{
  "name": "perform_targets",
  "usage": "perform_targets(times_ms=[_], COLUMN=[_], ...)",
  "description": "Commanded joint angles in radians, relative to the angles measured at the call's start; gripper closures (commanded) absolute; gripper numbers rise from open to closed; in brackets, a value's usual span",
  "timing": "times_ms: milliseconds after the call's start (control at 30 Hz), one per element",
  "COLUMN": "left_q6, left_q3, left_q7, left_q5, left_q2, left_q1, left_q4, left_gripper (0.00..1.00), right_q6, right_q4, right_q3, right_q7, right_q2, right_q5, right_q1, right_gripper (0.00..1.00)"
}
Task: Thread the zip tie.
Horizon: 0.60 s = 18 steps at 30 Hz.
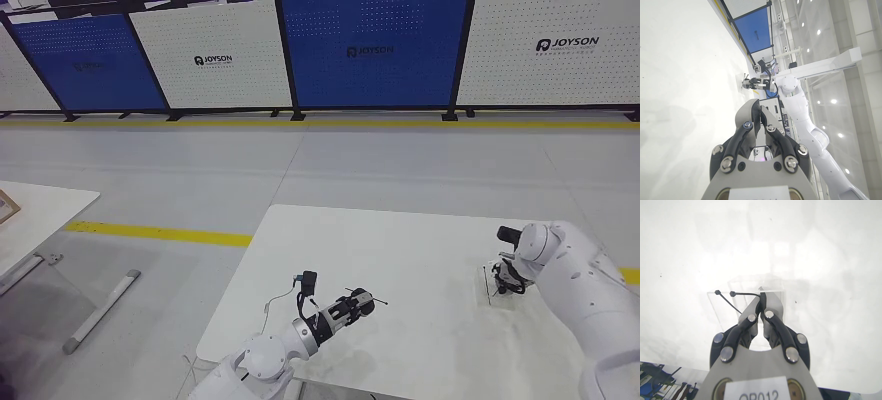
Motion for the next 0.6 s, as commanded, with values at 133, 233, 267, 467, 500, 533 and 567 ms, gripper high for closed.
perform_targets(times_ms=[133,233,267,467,500,533,567], left_q6=[0.000,0.000,0.000,0.000,0.000,0.000,0.000], left_q3=[0.000,0.000,0.000,0.000,0.000,0.000,0.000], left_q7=[0.000,0.000,0.000,0.000,0.000,0.000,0.000], left_q5=[0.000,0.000,0.000,0.000,0.000,0.000,0.000], left_q2=[0.000,0.000,0.000,0.000,0.000,0.000,0.000], left_q1=[0.000,0.000,0.000,0.000,0.000,0.000,0.000], left_q4=[0.000,0.000,0.000,0.000,0.000,0.000,0.000], left_gripper=[1.00,1.00,1.00,1.00,1.00,1.00,1.00], right_q6=[-0.004,-0.001,-0.005,0.013,0.016,0.021,0.027], right_q4=[-0.039,-0.068,-0.081,-0.168,-0.185,-0.202,-0.219], right_q3=[0.017,0.028,0.034,0.061,0.066,0.072,0.078], right_q7=[-0.004,-0.008,-0.010,-0.011,-0.013,-0.012,-0.012], right_q2=[0.020,0.032,0.038,0.070,0.076,0.082,0.088], right_q5=[-0.005,-0.008,-0.009,-0.025,-0.027,-0.030,-0.034], right_q1=[-0.015,-0.026,-0.031,-0.067,-0.075,-0.083,-0.091], right_gripper=[1.00,1.00,1.00,1.00,1.00,1.00,1.00])
